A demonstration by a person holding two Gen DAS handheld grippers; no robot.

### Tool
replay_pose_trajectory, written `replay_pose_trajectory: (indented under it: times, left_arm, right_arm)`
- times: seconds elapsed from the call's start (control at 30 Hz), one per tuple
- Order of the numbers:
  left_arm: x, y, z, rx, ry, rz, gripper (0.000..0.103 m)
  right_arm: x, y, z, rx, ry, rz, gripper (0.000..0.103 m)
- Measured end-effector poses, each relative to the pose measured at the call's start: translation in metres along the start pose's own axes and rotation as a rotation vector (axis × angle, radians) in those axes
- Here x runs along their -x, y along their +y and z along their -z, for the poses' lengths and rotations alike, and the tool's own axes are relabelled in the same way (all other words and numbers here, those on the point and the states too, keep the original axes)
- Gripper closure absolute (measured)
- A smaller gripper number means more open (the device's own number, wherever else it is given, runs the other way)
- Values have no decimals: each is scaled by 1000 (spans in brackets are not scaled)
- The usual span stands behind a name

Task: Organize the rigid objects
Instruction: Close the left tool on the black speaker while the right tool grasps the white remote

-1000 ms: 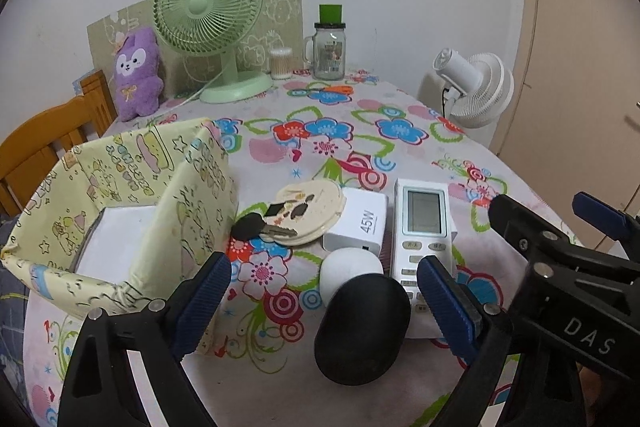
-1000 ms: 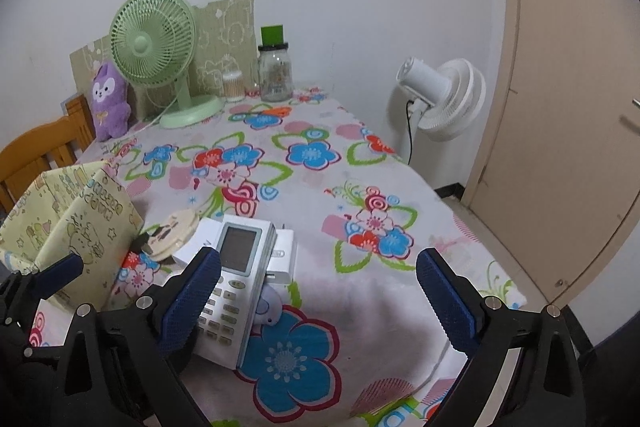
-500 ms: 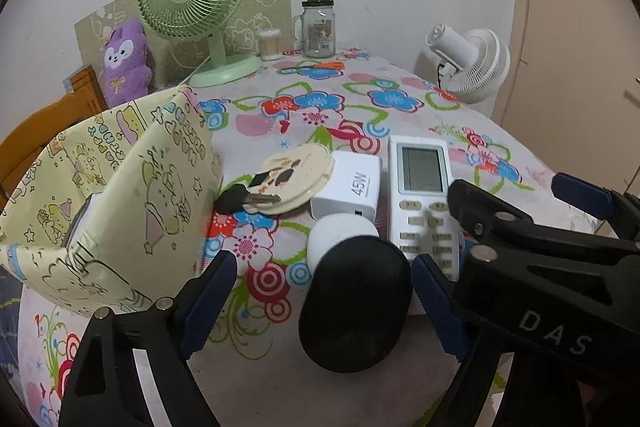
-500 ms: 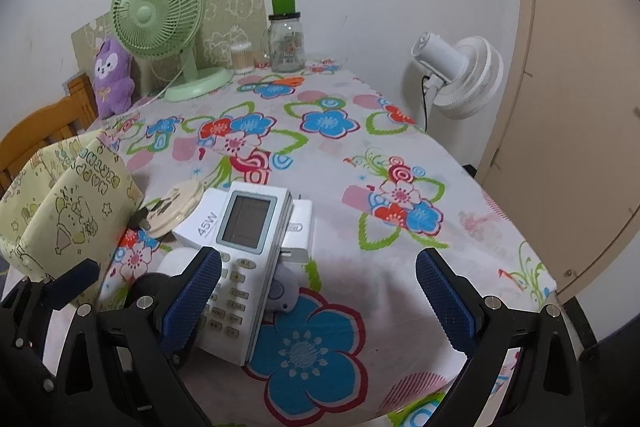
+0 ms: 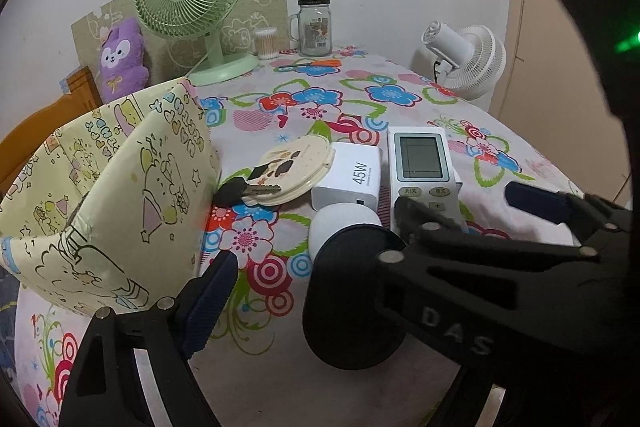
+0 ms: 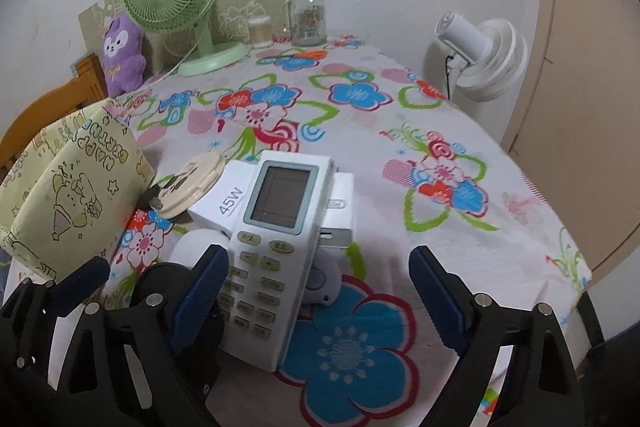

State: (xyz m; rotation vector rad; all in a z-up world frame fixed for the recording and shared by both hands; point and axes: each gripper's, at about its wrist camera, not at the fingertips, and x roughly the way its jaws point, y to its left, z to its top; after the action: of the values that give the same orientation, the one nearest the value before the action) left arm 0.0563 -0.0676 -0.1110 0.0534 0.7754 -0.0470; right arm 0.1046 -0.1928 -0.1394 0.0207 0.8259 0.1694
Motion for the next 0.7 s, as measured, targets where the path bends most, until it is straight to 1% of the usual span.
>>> replay_pose_trajectory:
  times: [0.03, 0.1, 0.27, 0.37, 0.4, 0.43, 0.47, 0.53, 0.57, 0.6, 0.63, 0.67, 0.7]
  left_arm:
    - [0, 1, 0, 0, -7, -15, 11]
    - [-1, 4, -1, 3, -8, -19, 11]
    - [-9, 14, 1, 35, 18, -35, 12]
    - [-11, 18, 2, 52, 24, -24, 13]
    - [-11, 18, 3, 51, 23, -25, 13]
    - [-11, 17, 3, 49, 21, -24, 15]
    - [-13, 17, 3, 45, 31, -23, 18]
    - [-19, 15, 7, 44, 65, -9, 22]
    - [-22, 15, 9, 46, 83, 1, 28]
    - [-24, 16, 9, 55, 96, 13, 29]
    - [-23, 17, 10, 62, 86, 13, 30]
    - [-22, 17, 9, 61, 89, 17, 34]
    - [-22, 16, 10, 60, 88, 21, 38]
  right_arm:
    - [-2, 2, 0, 2, 7, -3, 13]
    - [-5, 4, 0, -3, 7, -17, 14]
    - [-14, 15, -1, 5, 34, -39, 21]
    - [-15, 19, 0, 6, 31, -58, 31]
    - [-15, 20, -1, 5, 28, -67, 37]
    - [-15, 20, -1, 3, 27, -73, 46]
    - [-14, 21, -1, 4, 23, -68, 49]
    - [-13, 22, 0, 6, 22, -71, 52]
    - [-13, 22, 0, 7, 21, -68, 52]
    - [-13, 21, 1, 1, 20, -70, 54]
    - [-13, 20, 1, -2, 19, -71, 57]
    - [-12, 19, 2, -5, 22, -71, 59]
    - [-12, 19, 2, -3, 22, -69, 65]
